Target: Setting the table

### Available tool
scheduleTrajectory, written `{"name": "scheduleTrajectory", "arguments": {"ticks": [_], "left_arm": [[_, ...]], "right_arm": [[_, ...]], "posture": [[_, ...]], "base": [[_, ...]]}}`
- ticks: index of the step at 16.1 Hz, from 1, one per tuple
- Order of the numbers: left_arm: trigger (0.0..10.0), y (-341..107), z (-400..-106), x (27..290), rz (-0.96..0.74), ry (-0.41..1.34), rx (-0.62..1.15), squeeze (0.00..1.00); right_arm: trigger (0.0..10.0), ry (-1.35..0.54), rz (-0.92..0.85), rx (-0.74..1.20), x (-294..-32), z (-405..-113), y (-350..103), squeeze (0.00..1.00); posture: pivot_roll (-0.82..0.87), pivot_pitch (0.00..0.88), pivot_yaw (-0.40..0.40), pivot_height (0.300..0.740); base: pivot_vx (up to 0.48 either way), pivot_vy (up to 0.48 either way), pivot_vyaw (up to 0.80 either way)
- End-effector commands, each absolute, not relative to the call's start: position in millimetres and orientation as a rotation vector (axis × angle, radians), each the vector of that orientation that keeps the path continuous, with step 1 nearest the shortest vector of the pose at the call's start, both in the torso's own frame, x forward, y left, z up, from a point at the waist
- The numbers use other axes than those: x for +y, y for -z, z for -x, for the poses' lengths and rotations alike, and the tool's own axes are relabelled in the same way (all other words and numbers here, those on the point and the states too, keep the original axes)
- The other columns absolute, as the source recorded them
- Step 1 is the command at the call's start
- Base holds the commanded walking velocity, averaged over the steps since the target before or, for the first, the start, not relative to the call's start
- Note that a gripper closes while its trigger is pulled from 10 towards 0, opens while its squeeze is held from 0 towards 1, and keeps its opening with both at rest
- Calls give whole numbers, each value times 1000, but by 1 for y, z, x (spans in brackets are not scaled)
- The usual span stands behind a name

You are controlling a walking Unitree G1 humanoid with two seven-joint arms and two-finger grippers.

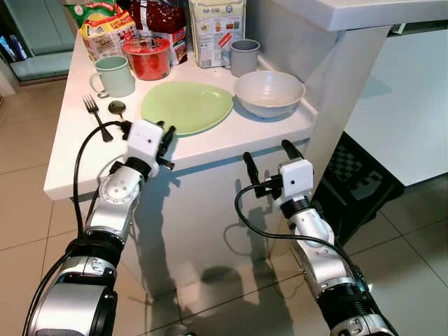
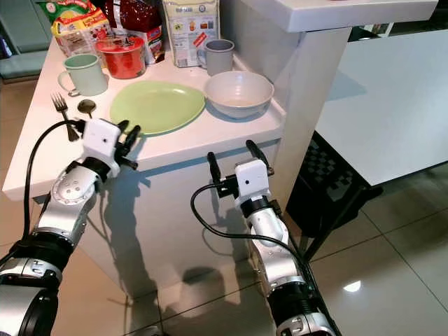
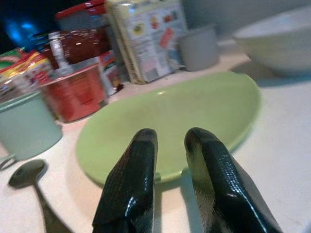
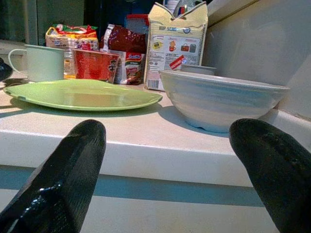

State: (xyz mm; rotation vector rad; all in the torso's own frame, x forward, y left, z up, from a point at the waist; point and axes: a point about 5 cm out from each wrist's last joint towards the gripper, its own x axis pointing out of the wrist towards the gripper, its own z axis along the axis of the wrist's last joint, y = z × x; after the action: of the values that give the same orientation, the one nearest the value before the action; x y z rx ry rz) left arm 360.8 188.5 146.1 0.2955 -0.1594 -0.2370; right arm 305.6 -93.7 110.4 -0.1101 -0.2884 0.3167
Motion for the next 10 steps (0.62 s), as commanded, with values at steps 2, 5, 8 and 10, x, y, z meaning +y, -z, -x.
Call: {"name": "scheduleTrajectory", "arguments": {"ticks": [2, 5, 8, 10], "left_arm": [[10000, -166, -371, 199, -164, 136, -196, 0], [10000, -181, -380, 212, -82, 19, -183, 0], [10000, -171, -381, 215, -98, -28, -104, 0], [10000, -159, -381, 209, -106, -15, -37, 0]], "right_arm": [[10000, -324, 106, -281, -92, -307, -111, 0], [10000, -329, 104, -278, -90, -306, -110, 0], [10000, -333, 103, -273, -88, -306, -109, 0], [10000, -333, 104, -270, -88, -307, -108, 0]], "posture": [[59, 0, 31, 740], [65, 0, 34, 740], [67, 0, 35, 740], [67, 0, 36, 740]], "base": [[0, 0, 0], [0, 0, 0], [0, 0, 0], [0, 0, 0]]}}
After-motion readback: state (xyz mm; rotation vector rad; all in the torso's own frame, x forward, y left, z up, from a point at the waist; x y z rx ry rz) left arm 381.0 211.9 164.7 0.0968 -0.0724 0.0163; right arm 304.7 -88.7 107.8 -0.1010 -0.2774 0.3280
